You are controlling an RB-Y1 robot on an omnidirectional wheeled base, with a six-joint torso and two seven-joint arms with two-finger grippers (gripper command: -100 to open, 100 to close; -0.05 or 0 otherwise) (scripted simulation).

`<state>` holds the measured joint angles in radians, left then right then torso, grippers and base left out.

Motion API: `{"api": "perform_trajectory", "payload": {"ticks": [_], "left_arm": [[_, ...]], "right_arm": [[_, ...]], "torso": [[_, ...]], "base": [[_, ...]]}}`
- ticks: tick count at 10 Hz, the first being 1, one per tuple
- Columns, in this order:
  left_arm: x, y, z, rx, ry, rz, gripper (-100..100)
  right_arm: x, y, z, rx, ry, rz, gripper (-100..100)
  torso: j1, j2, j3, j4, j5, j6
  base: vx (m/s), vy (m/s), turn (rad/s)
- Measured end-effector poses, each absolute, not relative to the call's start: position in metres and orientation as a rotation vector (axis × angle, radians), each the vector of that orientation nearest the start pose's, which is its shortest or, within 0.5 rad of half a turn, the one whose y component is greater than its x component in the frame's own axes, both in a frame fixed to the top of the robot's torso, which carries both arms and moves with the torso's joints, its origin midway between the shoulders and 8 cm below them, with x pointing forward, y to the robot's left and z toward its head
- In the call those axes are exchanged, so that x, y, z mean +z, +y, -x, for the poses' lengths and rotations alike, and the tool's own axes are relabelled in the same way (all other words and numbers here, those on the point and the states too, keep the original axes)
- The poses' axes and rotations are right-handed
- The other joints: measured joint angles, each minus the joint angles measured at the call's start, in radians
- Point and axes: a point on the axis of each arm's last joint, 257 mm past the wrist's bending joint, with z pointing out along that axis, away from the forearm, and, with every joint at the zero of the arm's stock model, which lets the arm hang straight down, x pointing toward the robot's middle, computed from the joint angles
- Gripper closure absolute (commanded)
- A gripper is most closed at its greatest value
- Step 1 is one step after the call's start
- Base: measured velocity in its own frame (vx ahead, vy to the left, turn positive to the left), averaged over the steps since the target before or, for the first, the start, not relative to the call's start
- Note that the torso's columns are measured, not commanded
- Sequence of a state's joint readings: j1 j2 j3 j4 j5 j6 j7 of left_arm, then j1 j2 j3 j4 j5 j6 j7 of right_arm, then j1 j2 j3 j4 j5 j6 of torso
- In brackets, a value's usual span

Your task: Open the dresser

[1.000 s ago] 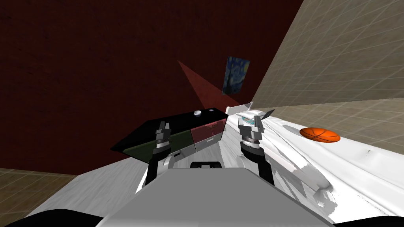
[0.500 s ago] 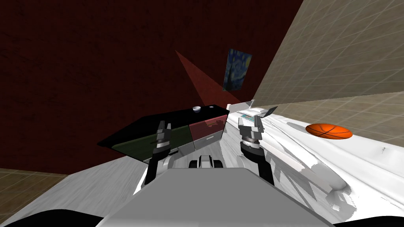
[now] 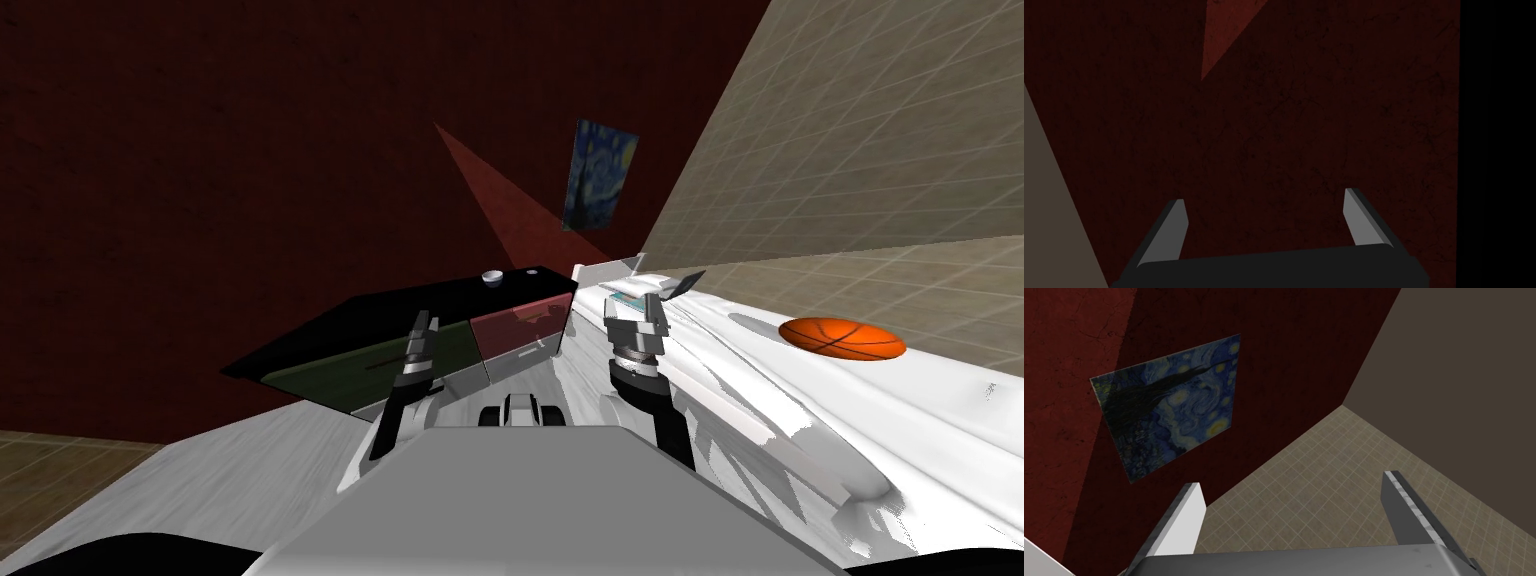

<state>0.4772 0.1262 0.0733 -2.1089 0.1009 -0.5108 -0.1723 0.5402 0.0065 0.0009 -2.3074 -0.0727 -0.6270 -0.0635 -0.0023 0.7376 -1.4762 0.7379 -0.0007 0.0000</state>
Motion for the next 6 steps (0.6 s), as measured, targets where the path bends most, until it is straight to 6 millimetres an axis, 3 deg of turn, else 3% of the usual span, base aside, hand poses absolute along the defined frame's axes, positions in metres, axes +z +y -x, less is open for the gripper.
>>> {"api": "perform_trajectory", "payload": {"ticks": [6], "left_arm": [[-0.092, 0.331, -0.383, -1.04, 0.877, 0.711, -100]], "right_arm": [[0.047, -0.289, -0.311, 1.415, 0.46, -0.63, 0]], "torso": [[0.002, 0.001, 0.001, 0.0, 0.0, 0.0]], "base": [[0.055, -0.121, 0.013]]}}
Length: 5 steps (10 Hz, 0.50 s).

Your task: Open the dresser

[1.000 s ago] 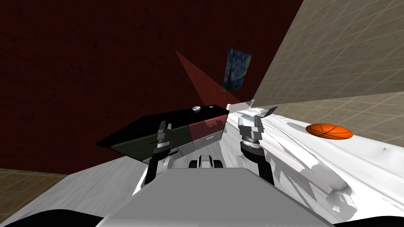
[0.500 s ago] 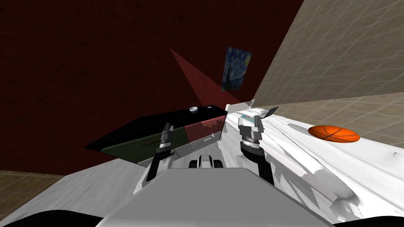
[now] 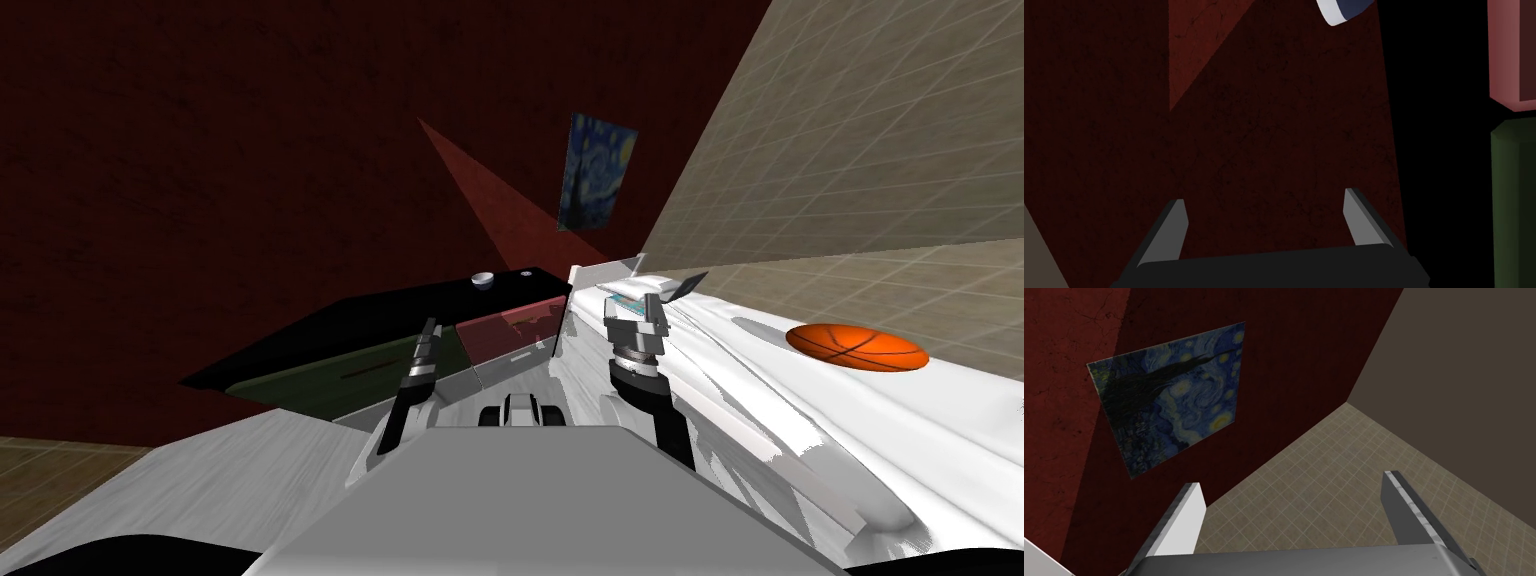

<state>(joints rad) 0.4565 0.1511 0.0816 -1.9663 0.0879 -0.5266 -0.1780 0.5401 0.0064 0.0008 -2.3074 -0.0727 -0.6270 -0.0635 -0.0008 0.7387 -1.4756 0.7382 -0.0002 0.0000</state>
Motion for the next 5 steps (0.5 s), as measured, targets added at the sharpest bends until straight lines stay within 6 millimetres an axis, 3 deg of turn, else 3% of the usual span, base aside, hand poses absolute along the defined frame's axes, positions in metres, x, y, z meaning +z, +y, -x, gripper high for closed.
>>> {"api": "perform_trajectory", "payload": {"ticks": [5], "left_arm": [[-0.133, 0.342, -0.393, -0.998, 0.938, 0.755, -100]], "right_arm": [[0.047, -0.289, -0.311, 1.415, 0.46, -0.63, 0]], "torso": [[0.001, -0.001, 0.0, 0.0, 0.0, 0.0]], "base": [[0.053, -0.104, 0.012]]}}
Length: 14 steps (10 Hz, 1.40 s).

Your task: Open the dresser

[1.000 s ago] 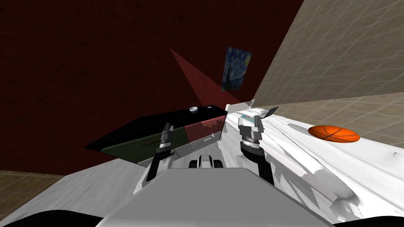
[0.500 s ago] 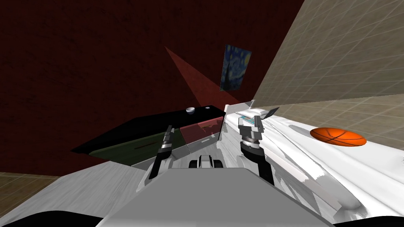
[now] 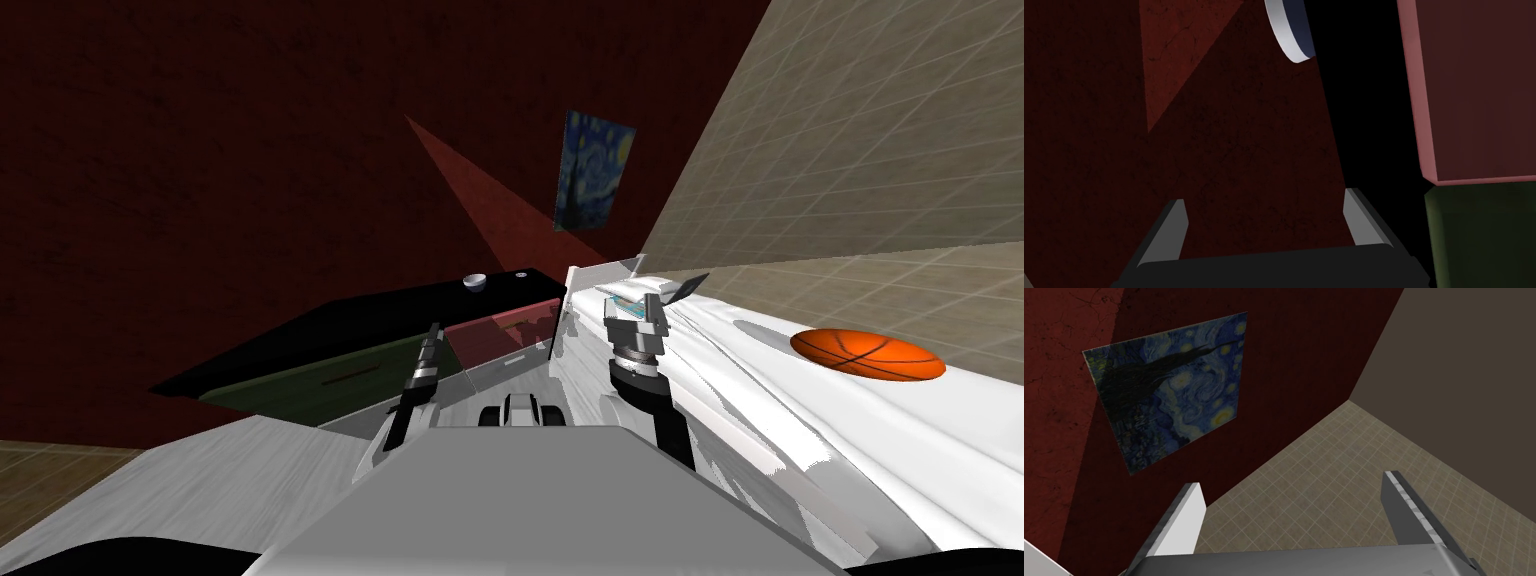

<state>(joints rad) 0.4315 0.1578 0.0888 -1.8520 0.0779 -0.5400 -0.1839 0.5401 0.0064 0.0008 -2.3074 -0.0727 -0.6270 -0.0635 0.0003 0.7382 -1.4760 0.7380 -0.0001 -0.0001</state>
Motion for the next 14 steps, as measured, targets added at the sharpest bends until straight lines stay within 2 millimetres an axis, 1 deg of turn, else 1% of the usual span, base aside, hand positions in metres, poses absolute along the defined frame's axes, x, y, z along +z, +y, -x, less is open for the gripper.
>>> {"api": "perform_trajectory", "payload": {"ticks": [8, 14], "left_arm": [[-0.193, 0.354, -0.399, -0.933, 1.026, 0.818, -100], [-0.248, 0.363, -0.395, -0.881, 1.093, 0.892, -100]], "right_arm": [[0.047, -0.289, -0.311, 1.415, 0.46, -0.63, 0], [0.047, -0.289, -0.311, 1.415, 0.46, -0.63, 0]], "torso": [[-0.001, 0.0, 0.0, 0.0, 0.0, 0.0], [-0.001, 0.001, 0.001, 0.0, 0.0, 0.0]], "base": [[0.047, -0.107, 0.011], [0.062, -0.124, 0.015]]}}
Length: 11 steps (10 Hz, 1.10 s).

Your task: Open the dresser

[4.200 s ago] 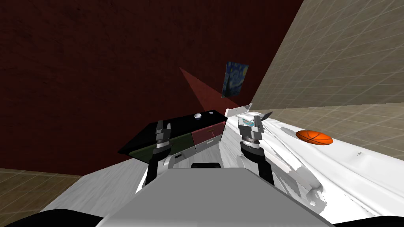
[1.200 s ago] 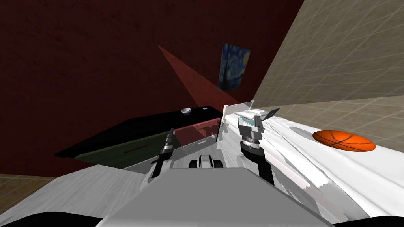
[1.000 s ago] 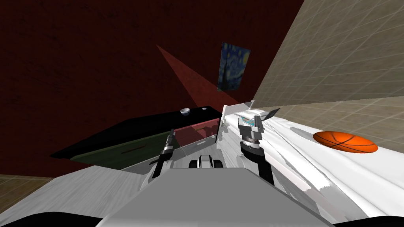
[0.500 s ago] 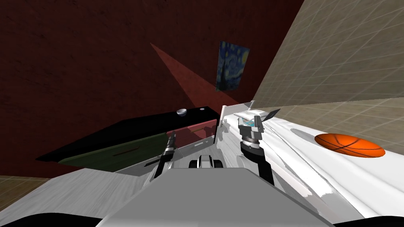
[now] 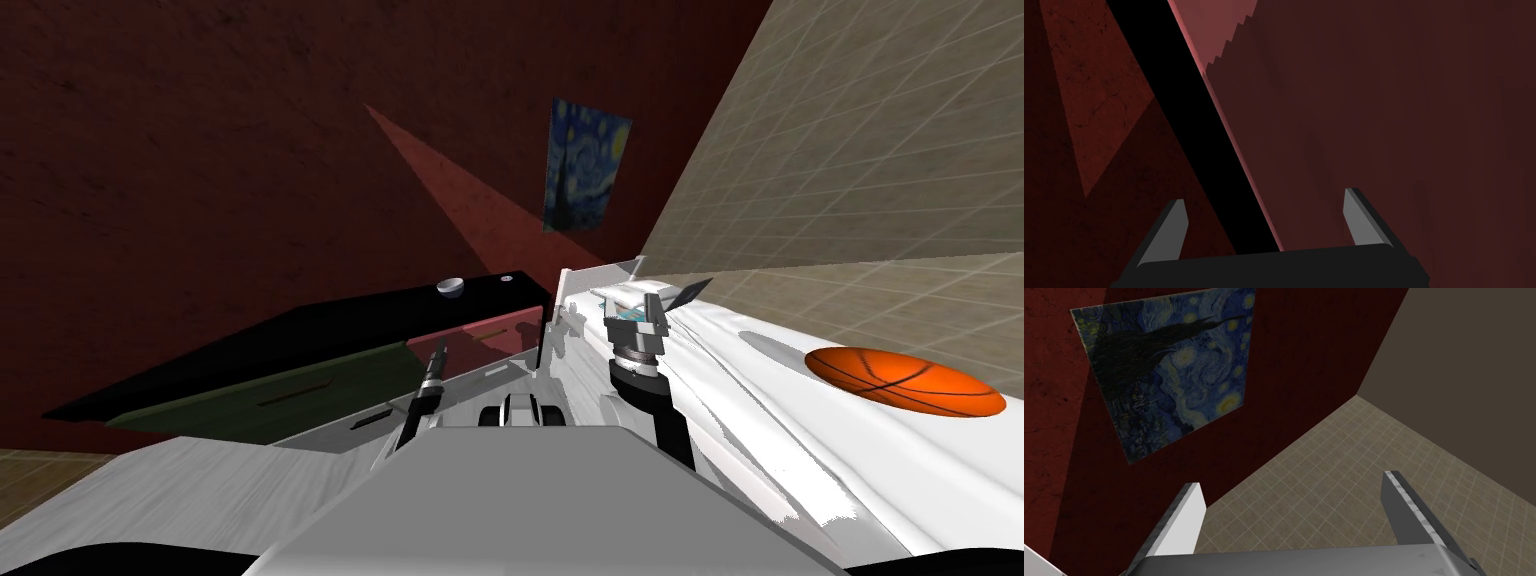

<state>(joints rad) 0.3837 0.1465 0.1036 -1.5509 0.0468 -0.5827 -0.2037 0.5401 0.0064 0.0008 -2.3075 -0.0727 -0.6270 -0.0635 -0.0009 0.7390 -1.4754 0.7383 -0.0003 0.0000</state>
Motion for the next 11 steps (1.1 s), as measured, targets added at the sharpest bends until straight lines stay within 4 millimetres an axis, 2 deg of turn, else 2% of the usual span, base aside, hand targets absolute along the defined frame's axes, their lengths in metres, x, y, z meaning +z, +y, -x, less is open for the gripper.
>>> {"api": "perform_trajectory", "payload": {"ticks": [4, 7, 9, 11], "left_arm": [[-0.287, 0.361, -0.391, -0.858, 1.118, 0.971, -100], [-0.31, 0.348, -0.389, -0.864, 1.109, 1.038, -100], [-0.322, 0.337, -0.389, -0.877, 1.09, 1.09, -100], [-0.323, 0.332, -0.389, -0.883, 1.08, 1.11, -100]], "right_arm": [[0.047, -0.289, -0.311, 1.415, 0.46, -0.63, 0], [0.047, -0.289, -0.311, 1.415, 0.46, -0.63, 0], [0.047, -0.289, -0.311, 1.415, 0.46, -0.63, 0], [0.047, -0.289, -0.311, 1.415, 0.46, -0.629, 0]], "torso": [[0.002, -0.001, -0.001, 0.0, 0.0, 0.0], [0.003, 0.001, 0.0, 0.0, 0.001, 0.0], [0.001, 0.0, 0.0, 0.0, 0.0, 0.0], [0.003, -0.001, -0.001, 0.0, 0.001, 0.0]], "base": [[0.06, -0.136, 0.013], [0.027, -0.067, 0.008], [0.015, -0.044, 0.003], [0.028, -0.004, -0.005]]}}
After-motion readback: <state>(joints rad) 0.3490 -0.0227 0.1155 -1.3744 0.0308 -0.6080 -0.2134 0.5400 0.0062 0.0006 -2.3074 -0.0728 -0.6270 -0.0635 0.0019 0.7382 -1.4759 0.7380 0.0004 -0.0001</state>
